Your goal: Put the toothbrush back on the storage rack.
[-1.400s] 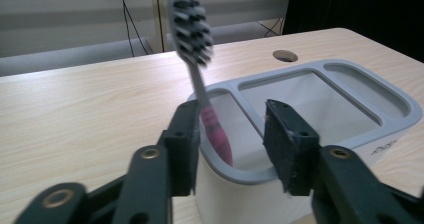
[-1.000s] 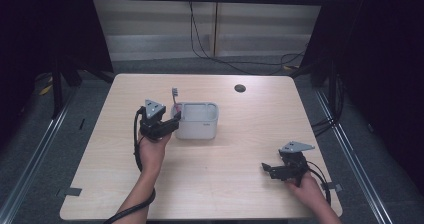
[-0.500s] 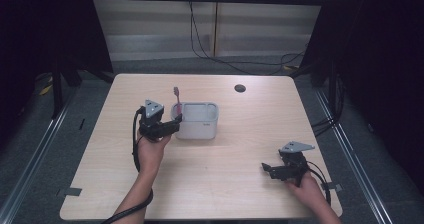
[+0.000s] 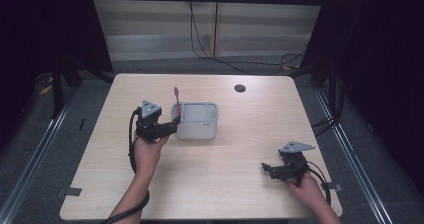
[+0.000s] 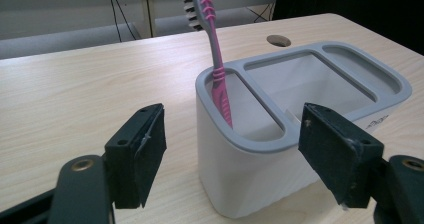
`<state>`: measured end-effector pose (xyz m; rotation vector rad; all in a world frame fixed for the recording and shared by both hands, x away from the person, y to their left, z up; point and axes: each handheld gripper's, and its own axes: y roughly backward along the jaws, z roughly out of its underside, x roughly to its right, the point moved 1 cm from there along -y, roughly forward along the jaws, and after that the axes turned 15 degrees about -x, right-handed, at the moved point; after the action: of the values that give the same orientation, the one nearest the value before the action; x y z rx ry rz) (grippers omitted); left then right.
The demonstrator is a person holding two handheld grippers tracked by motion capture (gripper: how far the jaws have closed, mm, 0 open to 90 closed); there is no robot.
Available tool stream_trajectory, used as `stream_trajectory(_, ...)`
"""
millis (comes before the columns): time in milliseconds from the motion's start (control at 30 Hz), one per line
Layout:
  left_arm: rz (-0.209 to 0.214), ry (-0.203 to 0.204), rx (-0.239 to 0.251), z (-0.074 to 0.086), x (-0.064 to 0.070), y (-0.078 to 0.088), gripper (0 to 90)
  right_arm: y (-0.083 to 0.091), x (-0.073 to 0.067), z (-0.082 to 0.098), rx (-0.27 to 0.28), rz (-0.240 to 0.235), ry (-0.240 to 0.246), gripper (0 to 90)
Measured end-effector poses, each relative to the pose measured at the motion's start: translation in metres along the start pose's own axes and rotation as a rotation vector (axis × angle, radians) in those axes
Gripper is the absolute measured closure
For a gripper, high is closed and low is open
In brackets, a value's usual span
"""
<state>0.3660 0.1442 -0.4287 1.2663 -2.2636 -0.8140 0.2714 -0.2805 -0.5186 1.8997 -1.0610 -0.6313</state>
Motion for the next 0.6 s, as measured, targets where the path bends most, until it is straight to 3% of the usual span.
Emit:
stream_trajectory(333,0.002,-0.029,-0.010,0.005,-0.007,0.009,26.6,0.000,0.000,0.000,-0.001,0.000,-0.001,12.0)
stream_trajectory(600,0.010,-0.023,-0.021,0.014,-0.014,0.015,26.5,0.000,0.000,0.000,-0.001,0.000,-0.002,12.0)
